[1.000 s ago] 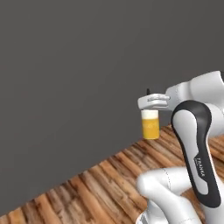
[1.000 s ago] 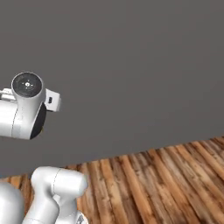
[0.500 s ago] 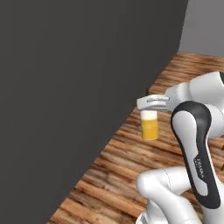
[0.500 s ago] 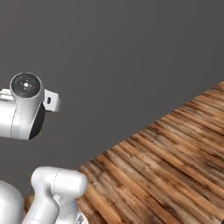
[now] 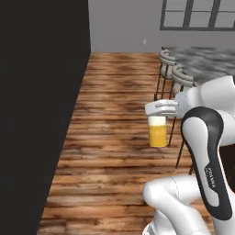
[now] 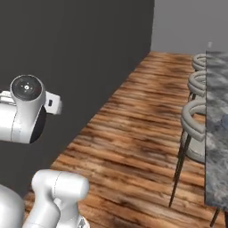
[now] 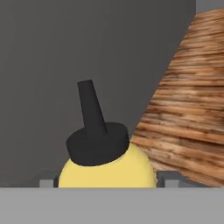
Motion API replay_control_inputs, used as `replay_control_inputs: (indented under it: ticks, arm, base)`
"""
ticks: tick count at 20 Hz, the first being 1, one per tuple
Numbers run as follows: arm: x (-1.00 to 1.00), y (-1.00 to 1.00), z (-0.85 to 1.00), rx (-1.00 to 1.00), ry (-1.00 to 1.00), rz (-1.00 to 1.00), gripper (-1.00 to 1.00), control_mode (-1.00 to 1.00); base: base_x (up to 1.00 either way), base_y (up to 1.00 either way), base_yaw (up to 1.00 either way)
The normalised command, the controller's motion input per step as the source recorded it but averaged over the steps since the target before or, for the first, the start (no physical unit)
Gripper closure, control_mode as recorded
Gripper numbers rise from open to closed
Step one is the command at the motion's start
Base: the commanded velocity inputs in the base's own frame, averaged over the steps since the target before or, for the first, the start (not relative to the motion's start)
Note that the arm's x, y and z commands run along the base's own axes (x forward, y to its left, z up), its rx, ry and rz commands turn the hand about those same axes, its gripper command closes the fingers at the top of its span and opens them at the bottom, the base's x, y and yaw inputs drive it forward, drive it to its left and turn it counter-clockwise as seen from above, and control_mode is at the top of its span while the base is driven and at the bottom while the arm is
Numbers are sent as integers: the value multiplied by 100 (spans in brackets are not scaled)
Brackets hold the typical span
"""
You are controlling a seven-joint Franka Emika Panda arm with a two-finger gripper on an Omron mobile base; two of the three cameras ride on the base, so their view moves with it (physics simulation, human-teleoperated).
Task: Move the hot dog bun to the plate on the dining table and place the condiment next to that plate. Then navigate to the fridge and take the sausage and place it on the plate as well.
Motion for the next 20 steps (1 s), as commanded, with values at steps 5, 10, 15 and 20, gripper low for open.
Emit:
replay_control_inputs:
  ticks: [5, 10, 15, 20]
  arm:
    - [0, 0, 0, 0, 0, 0, 100, 100]
    - [0, 0, 0, 0, 0, 0, 100, 100]
    - [0, 0, 0, 0, 0, 0, 100, 100]
    - [0, 0, 0, 0, 0, 0, 100, 100]
  base:
    - [100, 33, -61]
    - [87, 30, -63]
    - [52, 26, -73]
    - [21, 27, -87]
